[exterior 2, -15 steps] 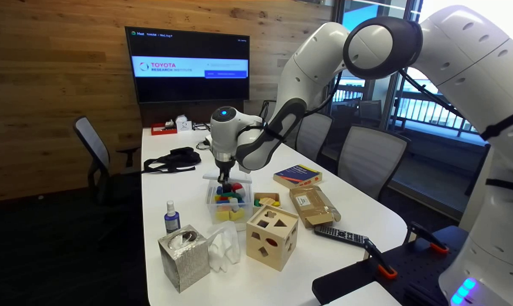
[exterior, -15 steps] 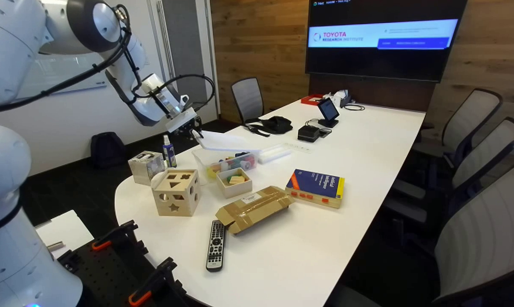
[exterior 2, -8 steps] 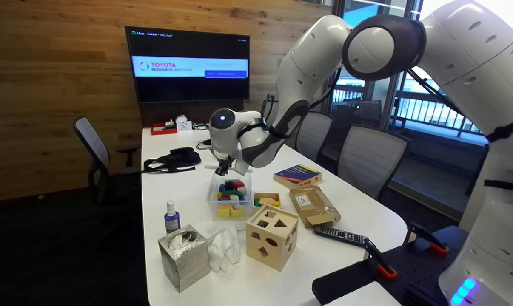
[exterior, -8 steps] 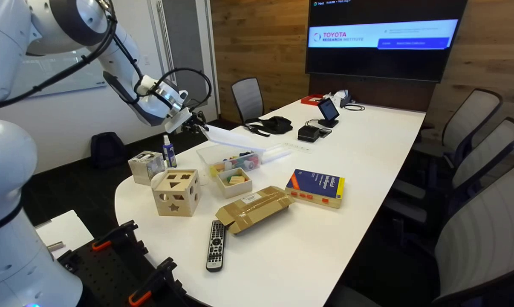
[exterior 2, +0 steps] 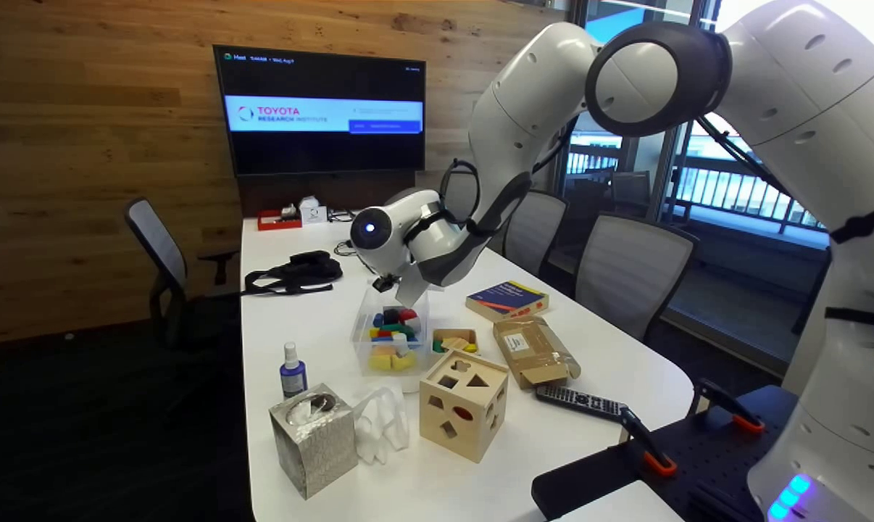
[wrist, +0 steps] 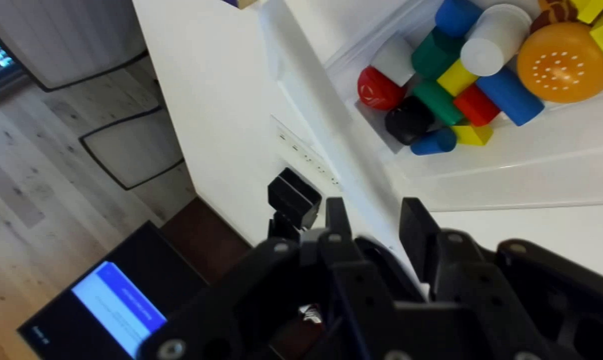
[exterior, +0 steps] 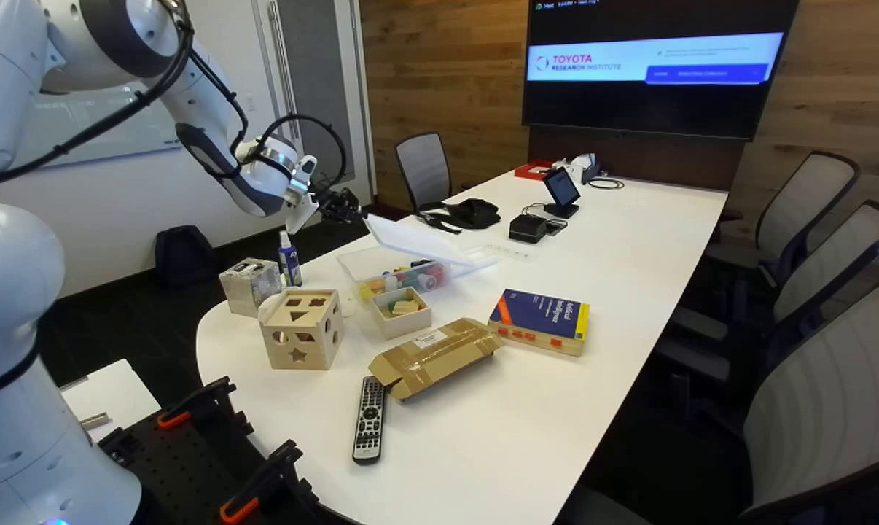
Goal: Take the lid off the bowl
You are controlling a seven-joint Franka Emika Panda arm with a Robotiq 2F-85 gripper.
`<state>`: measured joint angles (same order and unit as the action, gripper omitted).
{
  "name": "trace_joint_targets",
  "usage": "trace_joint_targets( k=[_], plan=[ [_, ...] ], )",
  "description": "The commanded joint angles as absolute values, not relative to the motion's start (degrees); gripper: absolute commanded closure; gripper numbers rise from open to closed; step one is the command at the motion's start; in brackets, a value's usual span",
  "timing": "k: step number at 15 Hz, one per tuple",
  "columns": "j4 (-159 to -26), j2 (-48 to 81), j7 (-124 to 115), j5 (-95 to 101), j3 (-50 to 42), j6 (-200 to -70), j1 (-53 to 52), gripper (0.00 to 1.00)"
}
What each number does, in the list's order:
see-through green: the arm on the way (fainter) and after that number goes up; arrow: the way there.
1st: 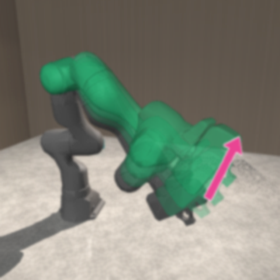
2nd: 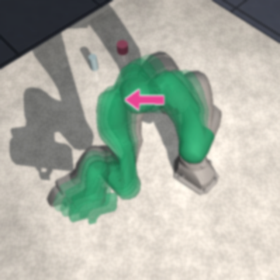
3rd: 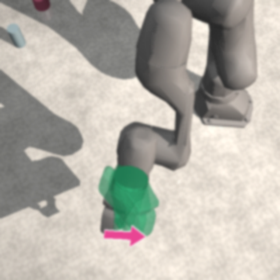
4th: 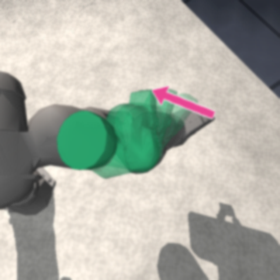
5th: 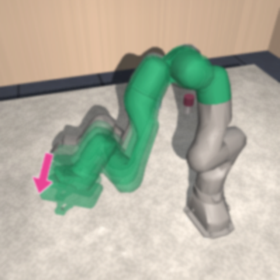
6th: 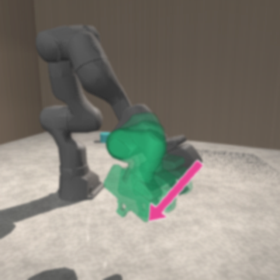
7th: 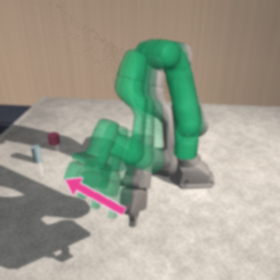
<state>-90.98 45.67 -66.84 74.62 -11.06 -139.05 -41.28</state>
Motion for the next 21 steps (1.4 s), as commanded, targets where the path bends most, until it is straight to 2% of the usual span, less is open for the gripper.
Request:
trace_joint_targets(
  k=[1, 7, 11, 12, 14, 18, 21],
  plan=[
    [-92.0, 43.8, -73.8, 78.9, -6.8, -130.5, -38.7, 0.91],
    [-91.8, 44.3, -78.4, 79.4, 0.0, -120.7, -32.2, 0.91],
    [-92.1, 43.6, -76.0, 77.3, 4.7, -123.1, -25.1, 0.91],
    [-92.4, 43.3, -75.6, 76.4, 5.7, -124.2, -23.4, 0.41],
    [-93.1, 42.2, -74.2, 74.2, 7.3, -127.1, -20.0, 0.33],
    [-94.3, 39.5, -68.5, 67.3, 9.0, -134.5, -14.6, 0.03],
    [-95.6, 37.4, -60.2, 59.0, 9.9, -140.8, -11.3, 0.00]
  ],
)
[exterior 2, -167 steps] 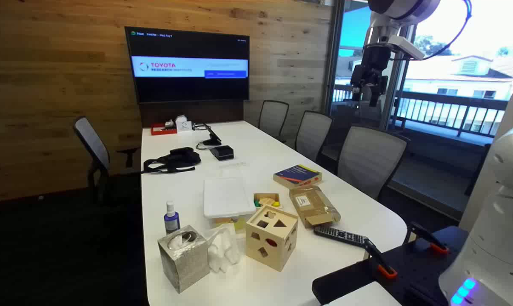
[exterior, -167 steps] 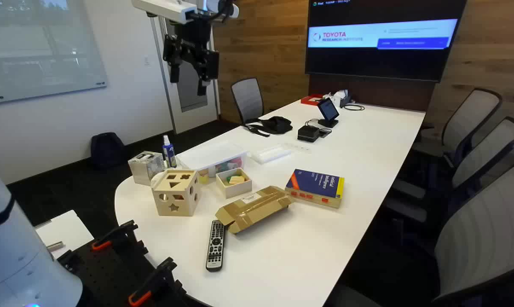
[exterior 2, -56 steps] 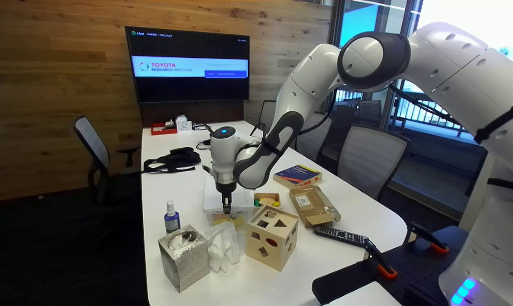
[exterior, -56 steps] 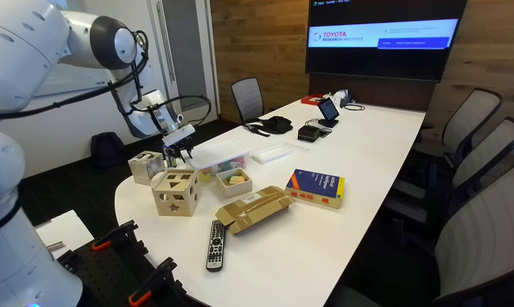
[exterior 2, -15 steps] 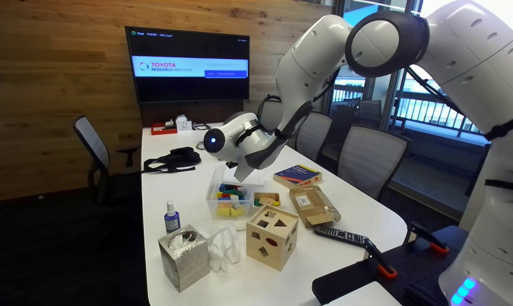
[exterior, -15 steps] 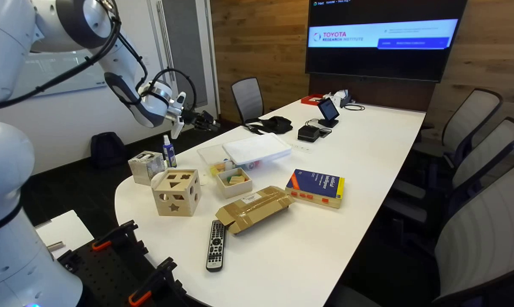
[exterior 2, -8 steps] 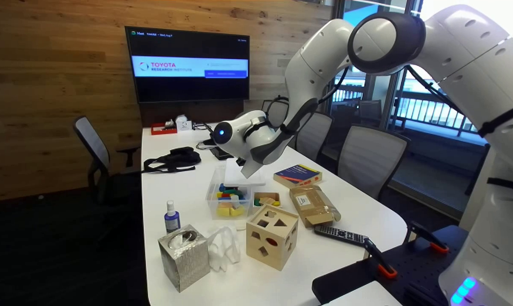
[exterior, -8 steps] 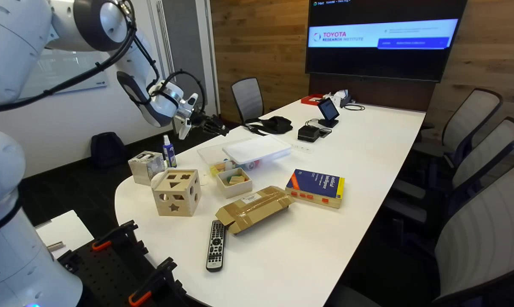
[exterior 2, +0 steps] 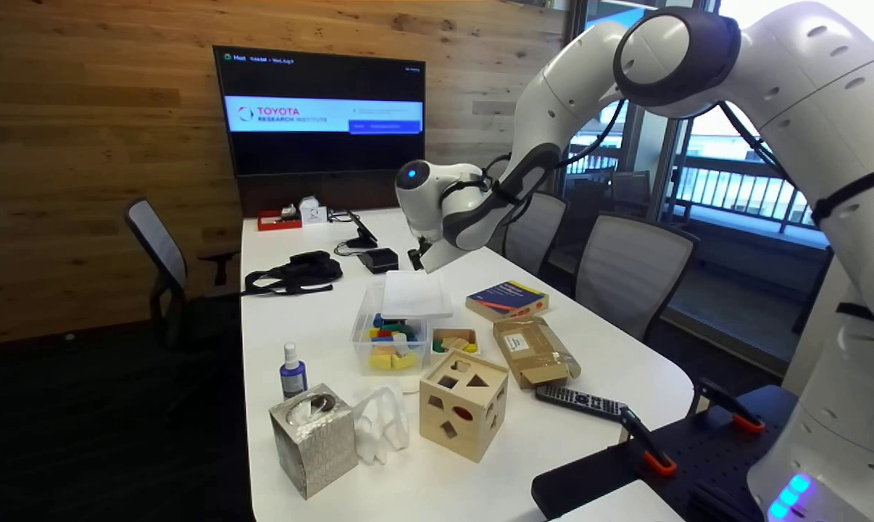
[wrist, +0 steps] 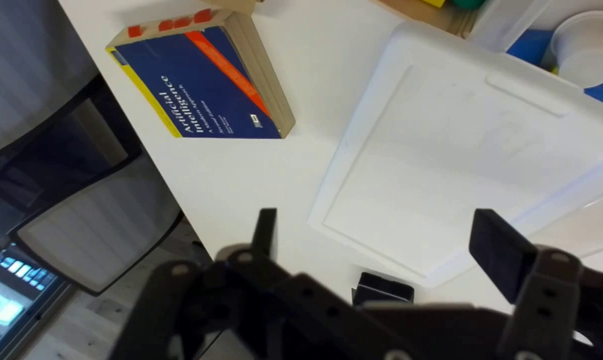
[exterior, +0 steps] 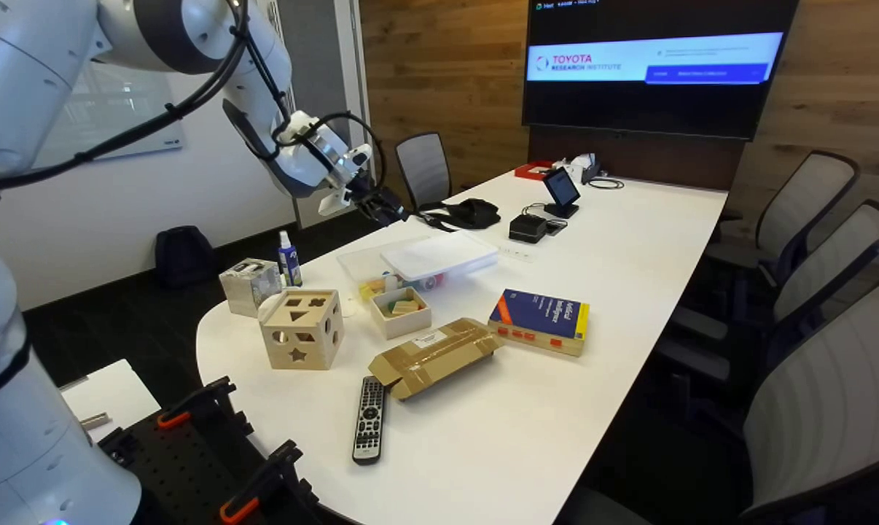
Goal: Take the lid off the bowl
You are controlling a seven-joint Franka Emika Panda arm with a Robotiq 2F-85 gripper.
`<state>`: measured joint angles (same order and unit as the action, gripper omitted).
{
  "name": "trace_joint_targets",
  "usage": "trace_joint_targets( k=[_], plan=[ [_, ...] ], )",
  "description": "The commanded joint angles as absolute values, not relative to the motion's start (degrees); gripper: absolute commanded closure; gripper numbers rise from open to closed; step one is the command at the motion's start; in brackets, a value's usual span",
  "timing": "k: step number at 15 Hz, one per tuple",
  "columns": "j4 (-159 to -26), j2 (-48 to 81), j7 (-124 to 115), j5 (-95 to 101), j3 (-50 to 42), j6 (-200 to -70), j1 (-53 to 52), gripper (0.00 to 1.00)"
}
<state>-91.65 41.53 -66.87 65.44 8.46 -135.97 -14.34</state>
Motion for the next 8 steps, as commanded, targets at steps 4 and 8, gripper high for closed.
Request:
trace_joint_targets(
  k=[4, 8],
  plan=[
    [-96.5, 35.2, -49.7, 46.6, 8.6, -142.5, -11.0, 0.00],
    [-96.1, 34.3, -41.4, 37.5, 6.1, -141.3, -12.9, 0.00]
  ],
)
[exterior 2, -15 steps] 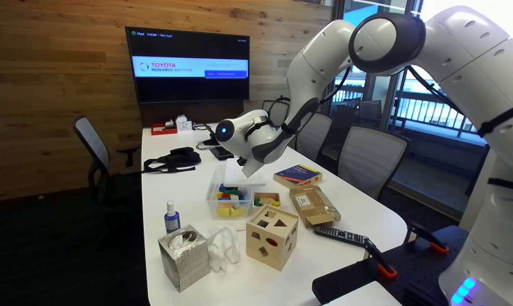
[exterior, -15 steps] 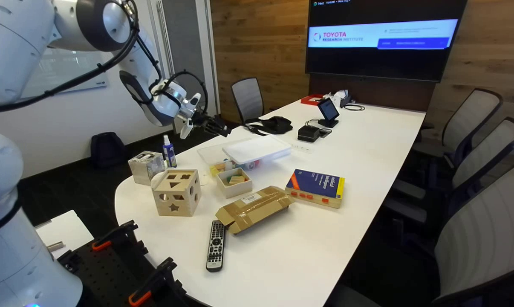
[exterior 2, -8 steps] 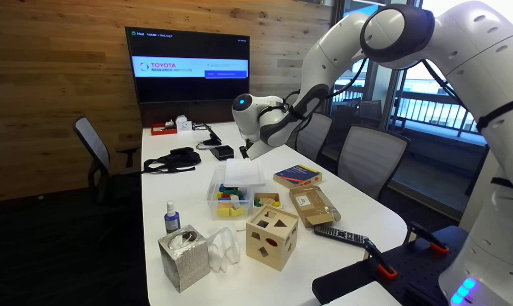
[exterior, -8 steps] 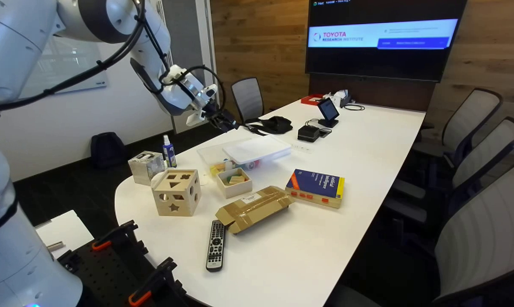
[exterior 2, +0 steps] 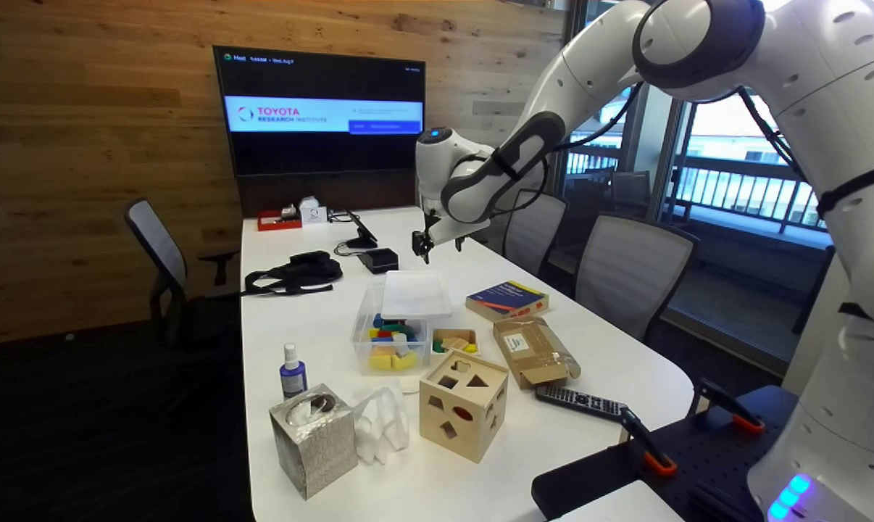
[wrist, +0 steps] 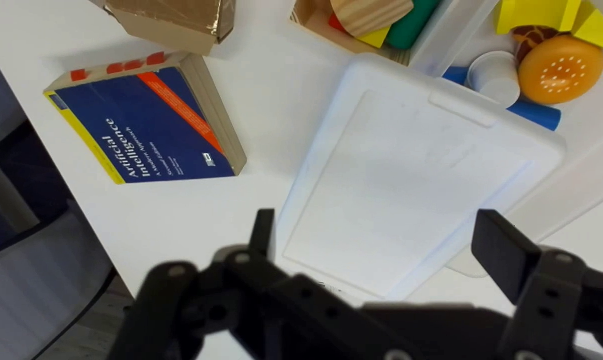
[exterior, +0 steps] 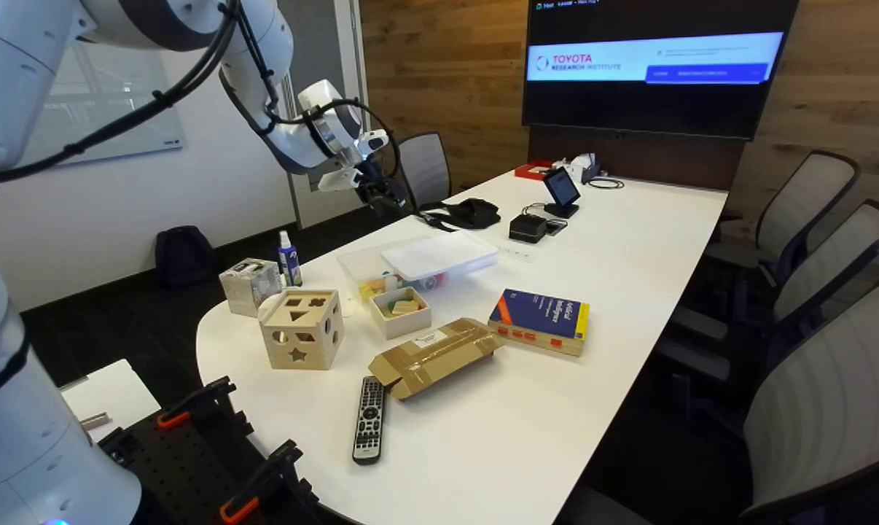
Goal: Take the lid off the bowl
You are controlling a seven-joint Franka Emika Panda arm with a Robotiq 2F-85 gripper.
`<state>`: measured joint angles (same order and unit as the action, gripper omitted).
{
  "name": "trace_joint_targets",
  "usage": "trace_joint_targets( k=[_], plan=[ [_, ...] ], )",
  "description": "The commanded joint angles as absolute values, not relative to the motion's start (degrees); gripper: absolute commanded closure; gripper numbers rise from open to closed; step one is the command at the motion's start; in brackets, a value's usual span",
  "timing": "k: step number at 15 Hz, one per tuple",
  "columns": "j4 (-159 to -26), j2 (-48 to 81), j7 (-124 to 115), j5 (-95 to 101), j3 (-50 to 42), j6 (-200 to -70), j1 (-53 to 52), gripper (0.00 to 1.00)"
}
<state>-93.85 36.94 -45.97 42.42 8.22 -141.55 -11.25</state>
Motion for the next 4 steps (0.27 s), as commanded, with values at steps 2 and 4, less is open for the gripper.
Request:
trace_joint_targets(
  k=[2, 4],
  plan=[
    [-96.0, 34.2, -38.6, 34.7, 4.6, -141.2, -14.2, 0.00],
    [-95.9, 34.2, -37.3, 33.1, 2.8, -141.3, -15.8, 0.00]
  ],
)
